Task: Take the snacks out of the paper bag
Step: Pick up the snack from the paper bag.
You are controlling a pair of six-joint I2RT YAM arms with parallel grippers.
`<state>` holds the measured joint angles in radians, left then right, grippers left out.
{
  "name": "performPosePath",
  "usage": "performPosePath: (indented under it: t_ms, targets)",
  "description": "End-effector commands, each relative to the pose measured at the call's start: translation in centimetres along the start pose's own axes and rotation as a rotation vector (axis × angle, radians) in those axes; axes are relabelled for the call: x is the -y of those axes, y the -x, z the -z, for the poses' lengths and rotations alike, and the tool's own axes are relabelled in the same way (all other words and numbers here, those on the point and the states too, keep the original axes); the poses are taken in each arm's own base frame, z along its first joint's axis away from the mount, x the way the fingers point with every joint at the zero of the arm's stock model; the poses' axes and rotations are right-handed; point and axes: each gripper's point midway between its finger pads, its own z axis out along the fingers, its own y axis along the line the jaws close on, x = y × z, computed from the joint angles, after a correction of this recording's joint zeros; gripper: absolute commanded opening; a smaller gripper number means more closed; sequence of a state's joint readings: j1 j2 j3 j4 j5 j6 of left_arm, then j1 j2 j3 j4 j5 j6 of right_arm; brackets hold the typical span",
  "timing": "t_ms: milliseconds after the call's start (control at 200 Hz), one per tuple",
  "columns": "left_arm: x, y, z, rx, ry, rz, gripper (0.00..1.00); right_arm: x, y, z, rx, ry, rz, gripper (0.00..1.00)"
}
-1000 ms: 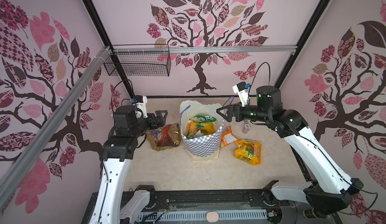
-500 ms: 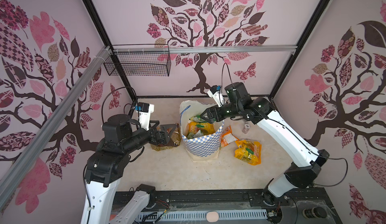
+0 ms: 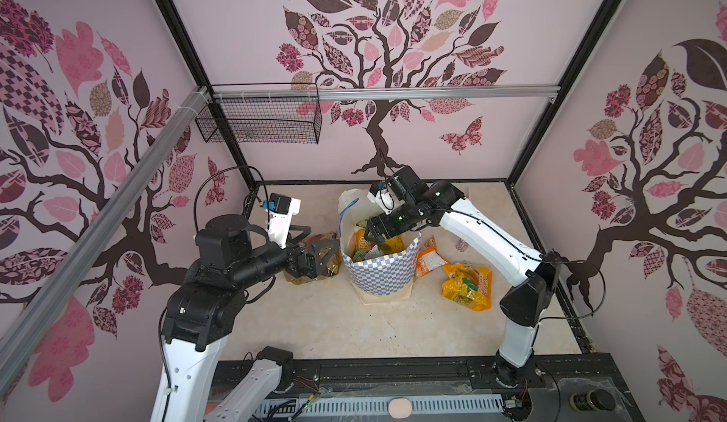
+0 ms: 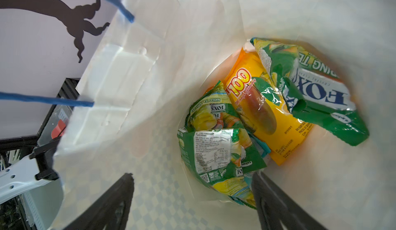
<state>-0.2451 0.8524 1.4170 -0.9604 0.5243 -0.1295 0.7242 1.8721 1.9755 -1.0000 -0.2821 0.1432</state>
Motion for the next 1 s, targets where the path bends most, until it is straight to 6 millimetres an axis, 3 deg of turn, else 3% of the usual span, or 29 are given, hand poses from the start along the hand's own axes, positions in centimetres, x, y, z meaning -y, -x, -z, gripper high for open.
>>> performPosePath:
  t_ms: [0, 505, 790, 995]
  targets:
    - [-0.6, -0.5, -0.6, -0.017, 0.012, -0.029, 0.98, 1.0, -1.1, -2.8, -0.065, -0.022, -0.012, 0.9]
    - [-0.8, -1.5, -1.2, -0.048, 0.011, -0.016, 0.99, 4.4, -6.1, -10.2, -0.196, -0.101, -0.088, 0.92]
    - [-1.7, -2.1, -1.7, -0.073, 0.048, 0.001, 0.99, 5.4, -10.8, -14.6, -0.339, -0.079, -0.13, 0.93]
    - [0.5, -1.5, -1.8, -0.062, -0.048, -0.027, 0.99, 6.3, -13.2, -16.6, -0.385, -0.085, -0.148, 0.92]
